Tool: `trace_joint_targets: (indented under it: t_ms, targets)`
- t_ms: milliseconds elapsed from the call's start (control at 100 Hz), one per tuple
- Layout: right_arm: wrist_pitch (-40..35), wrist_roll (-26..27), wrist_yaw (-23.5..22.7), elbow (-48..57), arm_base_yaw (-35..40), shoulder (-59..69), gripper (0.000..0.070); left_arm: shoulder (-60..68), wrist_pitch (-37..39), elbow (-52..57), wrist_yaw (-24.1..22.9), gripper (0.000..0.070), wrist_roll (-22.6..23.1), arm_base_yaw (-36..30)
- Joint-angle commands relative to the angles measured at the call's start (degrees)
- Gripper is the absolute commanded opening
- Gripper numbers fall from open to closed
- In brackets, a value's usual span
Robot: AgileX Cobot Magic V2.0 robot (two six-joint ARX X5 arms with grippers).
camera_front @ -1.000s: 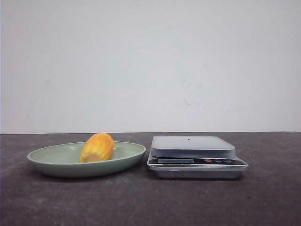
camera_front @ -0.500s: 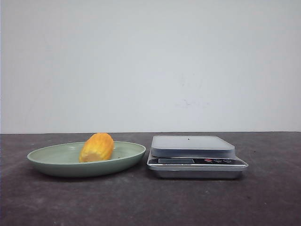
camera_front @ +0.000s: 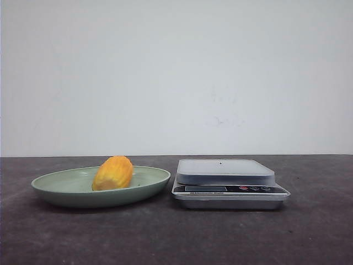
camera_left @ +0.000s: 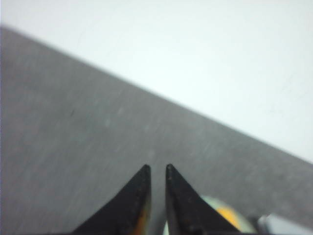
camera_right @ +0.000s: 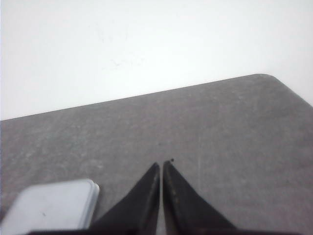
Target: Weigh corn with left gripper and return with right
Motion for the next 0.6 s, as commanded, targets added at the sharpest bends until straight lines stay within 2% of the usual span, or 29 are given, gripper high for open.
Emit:
trace_joint_targets:
  t_ms: [0,20,50,80,170,300,470,590]
  targets:
    - [0.04,0.37,-1.25,3.72,0.04,3.56,0.0192,5.22,-0.74,6.49,2.89,0.0153,1.77,-0.04]
    - [-0.15,0.39,-2.23,5.01,0.07,4.81,0.0303,6.62,-1.03,8.15,3.76,0.0233,1.79,-0.07]
    - [-0.31,0.46,-3.06,6.16,0.11,6.01,0.0398,8.76,-1.36,10.45,5.11,0.0342,1.77,-0.11]
    - [-0.57,0.74,-3.78,7.45,0.17,7.43,0.0457,10.75,-1.97,12.63,6.38,0.0398,1.66,-0.24]
    - [-2.4,0.59,-5.92,10.97,0.94,10.88,0.0457,15.91,-4.17,18.14,9.16,0.0394,1.79,-1.55]
    - [-4.92,0.13,-7.15,15.26,2.62,14.21,0.0457,21.84,-5.18,22.03,9.01,0.0394,2.43,-6.71]
    - [-7.41,-0.09,-9.46,19.82,4.9,16.83,0.0457,30.67,-4.42,22.21,1.2,0.0394,3.74,-17.66]
    - [-7.58,-0.07,-9.46,20.81,6.03,17.18,0.0458,39.39,-1.42,22.21,-3.45,0.0395,3.74,-25.57]
